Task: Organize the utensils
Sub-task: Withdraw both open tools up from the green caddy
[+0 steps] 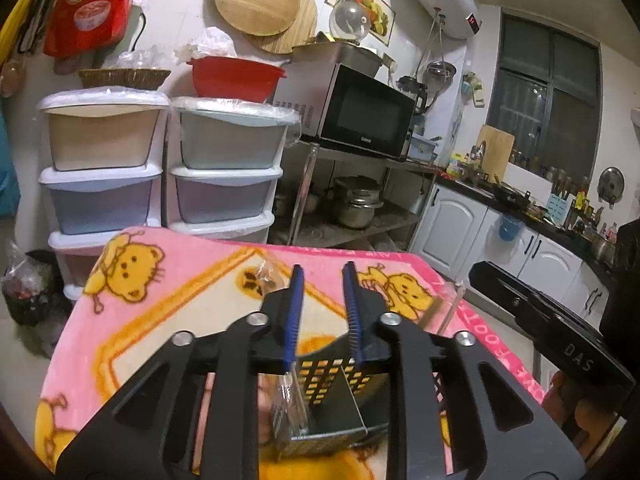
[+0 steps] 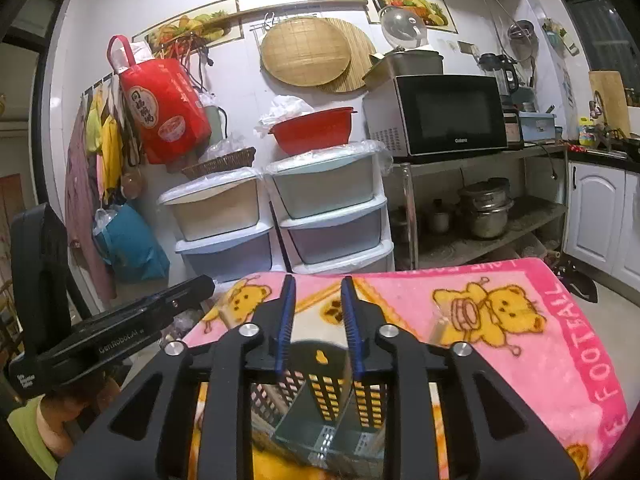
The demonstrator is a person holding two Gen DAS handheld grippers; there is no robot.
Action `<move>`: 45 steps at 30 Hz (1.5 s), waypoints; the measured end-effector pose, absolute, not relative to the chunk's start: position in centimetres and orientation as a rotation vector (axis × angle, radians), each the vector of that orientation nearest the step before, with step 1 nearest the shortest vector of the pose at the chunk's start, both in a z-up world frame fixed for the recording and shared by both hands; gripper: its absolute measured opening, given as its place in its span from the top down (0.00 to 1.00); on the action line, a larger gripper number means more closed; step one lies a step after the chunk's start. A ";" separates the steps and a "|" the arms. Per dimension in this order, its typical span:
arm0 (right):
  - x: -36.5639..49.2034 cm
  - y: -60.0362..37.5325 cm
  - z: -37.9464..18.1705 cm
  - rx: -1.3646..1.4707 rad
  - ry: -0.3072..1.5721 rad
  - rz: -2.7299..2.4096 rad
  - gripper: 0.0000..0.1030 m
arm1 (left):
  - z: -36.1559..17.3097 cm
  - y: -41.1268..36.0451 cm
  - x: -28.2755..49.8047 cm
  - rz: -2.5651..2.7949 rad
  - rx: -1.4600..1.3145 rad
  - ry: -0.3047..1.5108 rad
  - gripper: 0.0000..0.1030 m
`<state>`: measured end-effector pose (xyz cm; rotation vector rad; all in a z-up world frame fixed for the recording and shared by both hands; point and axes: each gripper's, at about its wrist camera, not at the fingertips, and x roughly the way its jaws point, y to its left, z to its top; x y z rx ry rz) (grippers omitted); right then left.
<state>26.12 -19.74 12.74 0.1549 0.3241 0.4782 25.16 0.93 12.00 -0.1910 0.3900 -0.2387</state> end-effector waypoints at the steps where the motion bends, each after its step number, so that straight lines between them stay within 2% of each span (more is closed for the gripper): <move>1: 26.0 -19.8 12.6 0.154 0.327 0.478 0.73 | 11.9 1.0 25.1 -0.236 -0.192 0.395 0.80; 6: 25.0 -20.1 12.4 0.138 0.352 0.473 0.67 | 11.9 1.4 24.3 -0.239 -0.198 0.407 0.68; 15: 23.3 -20.5 11.8 0.127 0.378 0.477 0.57 | 11.9 1.9 22.7 -0.240 -0.201 0.415 0.55; 19: 22.5 -20.8 11.6 0.118 0.380 0.469 0.54 | 11.8 1.9 21.6 -0.244 -0.200 0.412 0.49; 27: 21.3 -22.2 11.1 0.134 0.394 0.446 0.50 | 12.0 1.5 19.6 -0.258 -0.208 0.389 0.28; 31: 20.6 -22.9 10.8 0.147 0.395 0.436 0.48 | 12.0 1.3 18.9 -0.261 -0.212 0.385 0.23; 33: 20.3 -23.1 10.7 0.147 0.397 0.432 0.46 | 12.0 1.2 18.4 -0.262 -0.212 0.382 0.18; 38: 19.4 -23.7 10.3 0.148 0.402 0.432 0.43 | 11.8 0.9 17.6 -0.279 -0.204 0.382 0.11; 45: 18.1 -24.0 10.0 0.130 0.410 0.437 0.41 | 11.3 0.1 16.5 -0.297 -0.181 0.385 0.10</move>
